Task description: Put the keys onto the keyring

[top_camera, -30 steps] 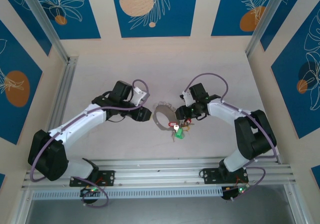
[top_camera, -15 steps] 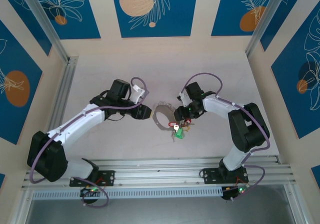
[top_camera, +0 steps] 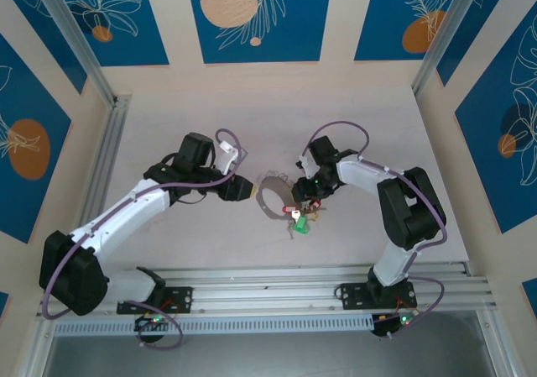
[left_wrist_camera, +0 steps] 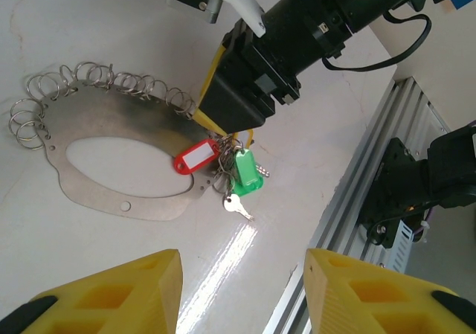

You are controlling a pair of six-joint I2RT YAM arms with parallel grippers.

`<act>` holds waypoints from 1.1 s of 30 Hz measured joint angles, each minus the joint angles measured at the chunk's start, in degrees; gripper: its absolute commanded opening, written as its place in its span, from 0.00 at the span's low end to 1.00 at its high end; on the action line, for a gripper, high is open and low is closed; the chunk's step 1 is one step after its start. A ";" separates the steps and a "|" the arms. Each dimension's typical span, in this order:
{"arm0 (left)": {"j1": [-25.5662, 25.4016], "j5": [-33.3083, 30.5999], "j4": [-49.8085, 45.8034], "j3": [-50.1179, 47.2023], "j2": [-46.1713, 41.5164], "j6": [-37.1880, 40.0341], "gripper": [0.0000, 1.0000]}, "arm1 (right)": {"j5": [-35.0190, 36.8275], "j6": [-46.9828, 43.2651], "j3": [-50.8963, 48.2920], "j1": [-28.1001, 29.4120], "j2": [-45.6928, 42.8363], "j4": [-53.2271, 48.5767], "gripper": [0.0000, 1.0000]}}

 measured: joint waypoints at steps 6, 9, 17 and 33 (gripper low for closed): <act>0.42 0.42 0.09 -0.02 0.00 -0.02 0.46 | 0.00 0.00 0.17 0.31 1.03 -0.66 0.38; 0.52 0.87 0.20 -0.09 0.00 -0.26 0.46 | 0.00 0.00 0.09 0.31 1.01 -1.09 0.38; 1.03 1.40 0.35 -0.24 -0.04 -0.46 0.46 | -0.02 -0.55 -0.13 0.31 0.98 -2.27 0.27; 1.81 2.05 1.44 -0.33 -1.18 -0.46 0.46 | 0.59 -1.53 -0.33 2.08 0.20 -2.78 0.02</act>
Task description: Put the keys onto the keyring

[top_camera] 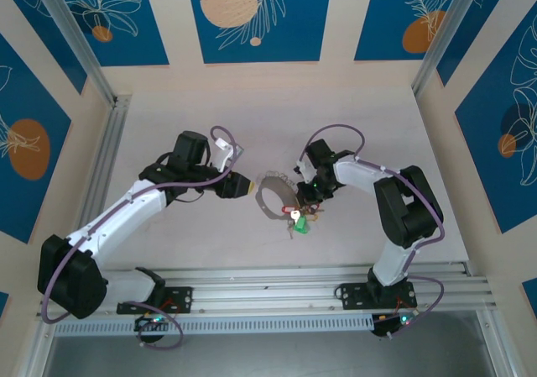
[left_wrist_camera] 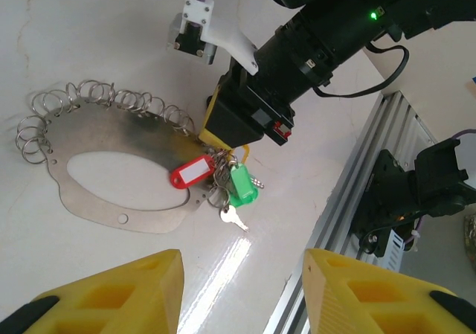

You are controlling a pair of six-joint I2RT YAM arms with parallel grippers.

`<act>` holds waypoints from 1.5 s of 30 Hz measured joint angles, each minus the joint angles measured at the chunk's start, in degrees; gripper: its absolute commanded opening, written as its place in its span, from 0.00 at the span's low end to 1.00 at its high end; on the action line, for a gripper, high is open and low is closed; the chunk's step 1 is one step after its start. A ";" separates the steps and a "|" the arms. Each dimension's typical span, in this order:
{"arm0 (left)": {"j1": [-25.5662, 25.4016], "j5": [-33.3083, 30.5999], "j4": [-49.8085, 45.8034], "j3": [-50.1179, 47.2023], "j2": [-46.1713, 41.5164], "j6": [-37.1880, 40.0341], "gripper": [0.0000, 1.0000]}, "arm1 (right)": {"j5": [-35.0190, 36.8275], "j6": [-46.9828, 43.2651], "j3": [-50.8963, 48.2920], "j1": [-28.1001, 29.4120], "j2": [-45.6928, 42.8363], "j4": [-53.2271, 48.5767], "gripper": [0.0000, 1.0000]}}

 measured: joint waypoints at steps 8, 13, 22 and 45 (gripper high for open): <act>0.00 0.00 0.26 -0.57 -0.26 -0.85 0.42 | 7.06 -4.94 -1.68 12.94 -14.21 3.13 0.00; 0.00 -0.04 -0.09 -1.40 -2.64 -1.20 0.30 | 9.20 -8.24 -1.97 17.81 -22.25 6.80 0.00; 0.11 0.85 -3.91 -1.44 -11.34 1.90 0.04 | 0.98 -12.79 -4.09 20.87 -35.85 14.29 0.00; -2.89 20.06 -0.42 -0.35 -21.62 5.81 0.17 | -22.73 -14.01 -4.15 22.62 -42.58 23.67 0.00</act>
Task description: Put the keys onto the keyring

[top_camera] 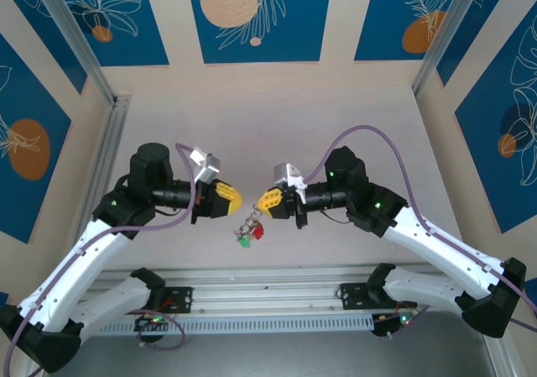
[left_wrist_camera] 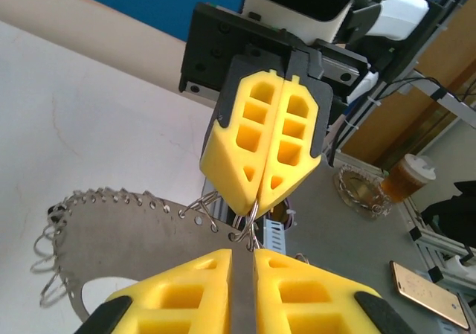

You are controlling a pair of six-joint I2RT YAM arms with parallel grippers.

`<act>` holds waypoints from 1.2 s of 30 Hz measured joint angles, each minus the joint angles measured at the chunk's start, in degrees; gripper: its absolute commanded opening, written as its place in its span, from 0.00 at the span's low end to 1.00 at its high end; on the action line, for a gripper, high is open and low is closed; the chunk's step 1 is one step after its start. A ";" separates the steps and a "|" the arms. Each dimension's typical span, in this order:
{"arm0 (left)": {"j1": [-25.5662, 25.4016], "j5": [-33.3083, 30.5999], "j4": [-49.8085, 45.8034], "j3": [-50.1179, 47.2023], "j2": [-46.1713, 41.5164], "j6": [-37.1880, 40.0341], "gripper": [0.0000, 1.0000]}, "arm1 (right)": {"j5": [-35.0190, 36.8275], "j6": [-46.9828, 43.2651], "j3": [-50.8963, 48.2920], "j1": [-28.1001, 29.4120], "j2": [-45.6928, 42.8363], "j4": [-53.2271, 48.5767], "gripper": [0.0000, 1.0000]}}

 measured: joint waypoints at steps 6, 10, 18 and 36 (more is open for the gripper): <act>-4.68 -0.02 0.20 1.95 1.18 1.44 0.21 | -2.64 1.07 0.13 -0.11 -0.26 1.25 0.00; -7.43 -0.63 0.09 2.89 2.80 2.71 0.22 | -3.61 1.33 0.24 -0.11 -0.26 2.03 0.00; -9.40 -2.14 -1.57 4.83 4.44 5.51 0.21 | -4.70 2.14 0.28 -0.55 -0.28 2.01 0.00; -10.29 -9.35 -11.23 9.68 4.79 13.99 0.27 | -5.79 2.14 0.35 -0.72 -0.28 1.90 0.00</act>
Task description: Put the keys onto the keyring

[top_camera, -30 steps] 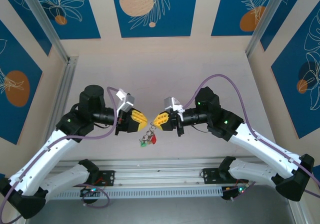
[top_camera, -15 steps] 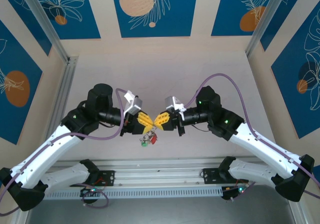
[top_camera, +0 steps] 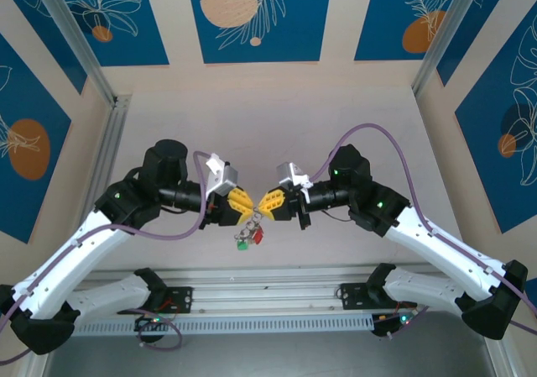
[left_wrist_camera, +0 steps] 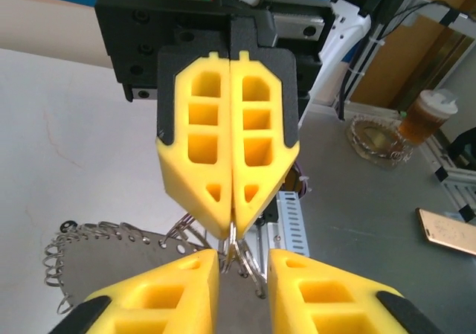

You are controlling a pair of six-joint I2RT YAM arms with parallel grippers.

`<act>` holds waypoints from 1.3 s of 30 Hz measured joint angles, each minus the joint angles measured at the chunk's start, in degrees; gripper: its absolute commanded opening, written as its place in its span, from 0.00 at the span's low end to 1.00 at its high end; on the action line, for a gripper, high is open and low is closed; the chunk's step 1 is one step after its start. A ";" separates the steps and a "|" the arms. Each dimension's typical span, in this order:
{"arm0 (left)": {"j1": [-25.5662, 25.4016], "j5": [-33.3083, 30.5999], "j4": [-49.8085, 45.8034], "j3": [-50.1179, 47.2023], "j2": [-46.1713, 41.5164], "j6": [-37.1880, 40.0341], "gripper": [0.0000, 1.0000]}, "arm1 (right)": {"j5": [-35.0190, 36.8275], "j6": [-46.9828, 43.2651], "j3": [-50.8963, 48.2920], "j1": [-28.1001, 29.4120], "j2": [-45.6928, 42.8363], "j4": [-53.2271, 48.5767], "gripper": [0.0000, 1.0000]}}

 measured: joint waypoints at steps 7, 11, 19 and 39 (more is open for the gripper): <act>0.00 -0.42 -0.72 0.76 1.05 0.52 0.28 | -0.17 0.02 0.63 0.00 0.00 0.11 0.00; -0.04 -0.37 -0.66 0.76 1.29 0.52 0.28 | -0.17 0.02 0.66 0.04 0.02 0.11 0.00; -0.13 -0.33 -0.68 1.40 1.79 1.11 0.19 | -0.63 0.07 0.74 0.07 0.17 0.15 0.00; -0.52 0.07 -1.25 2.36 2.86 2.25 0.00 | 0.26 1.16 1.44 0.37 0.24 0.94 0.36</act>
